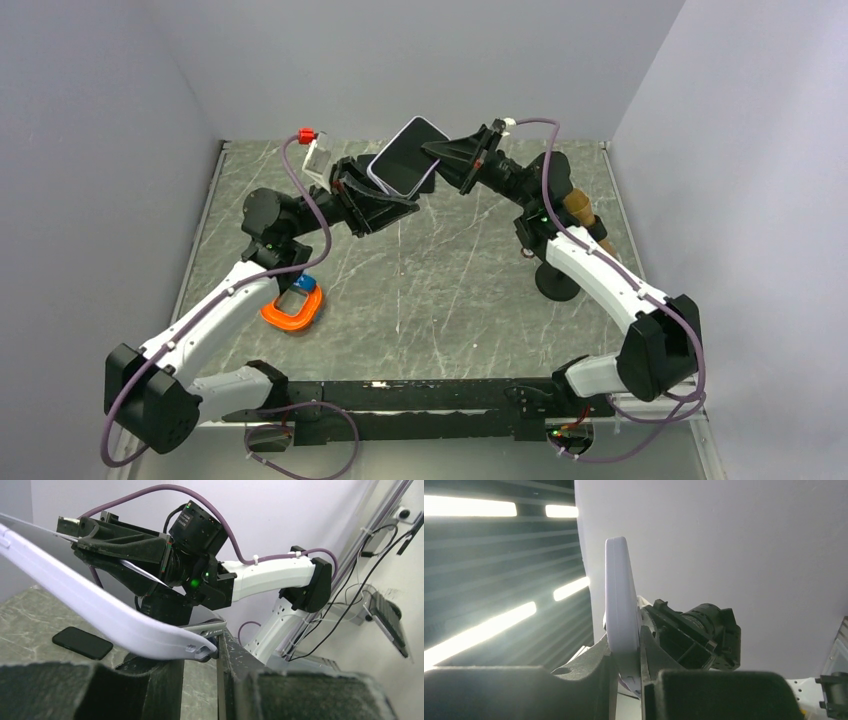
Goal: Take the phone out of the phone case
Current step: Remove the phone case from the phone.
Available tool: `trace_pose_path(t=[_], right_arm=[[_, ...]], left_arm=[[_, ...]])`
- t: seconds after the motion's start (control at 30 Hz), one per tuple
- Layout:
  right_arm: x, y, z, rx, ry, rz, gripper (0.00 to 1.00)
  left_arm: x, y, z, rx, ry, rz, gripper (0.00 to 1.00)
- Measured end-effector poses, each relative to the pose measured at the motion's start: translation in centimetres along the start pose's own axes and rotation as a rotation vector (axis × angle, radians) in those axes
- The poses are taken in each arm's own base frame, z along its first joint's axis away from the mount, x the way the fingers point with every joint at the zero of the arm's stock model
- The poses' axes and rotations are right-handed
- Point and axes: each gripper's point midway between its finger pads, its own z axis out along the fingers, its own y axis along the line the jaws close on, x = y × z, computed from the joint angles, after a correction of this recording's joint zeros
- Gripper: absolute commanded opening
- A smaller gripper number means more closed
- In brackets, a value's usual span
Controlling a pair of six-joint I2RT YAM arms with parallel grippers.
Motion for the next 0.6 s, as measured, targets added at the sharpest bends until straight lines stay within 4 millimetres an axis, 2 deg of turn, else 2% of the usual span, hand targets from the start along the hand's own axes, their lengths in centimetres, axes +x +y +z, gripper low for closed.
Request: trace_pose_path(t=[0.27,0.3,0.4,0.43,0.6], right_arm=[[-0.7,0.1,0.6,-0.072,0.02,-0.061,0.0],[-0.7,-0.1,0.7,-0.073,0.029,-0.064,0.0],[-0.9,-0.2,0.6,-0.048,0.052,-0.07,0.0],[-1.1,-0.1,0.4,-0.036,0.062,-0.082,0.0],[-1.4,1.9,-1.0,-0.037,0.096,-0.135,0.0]], left_arm=[[0.3,0.5,-0.5,0.005,-0.083,-0.136,0.01],[0.4,0.4,-0.5,0.005,-0.079,-0.142,0.09],[0.8,0.5,-0.6,-0.025,-0.047,-0.162,0.43],[0.9,0.4,-0.5,-0.043,-0.028,-0.168,0.51],[1.8,-0.1,-1.5,-0.149,0.054,-0.17,0.68]])
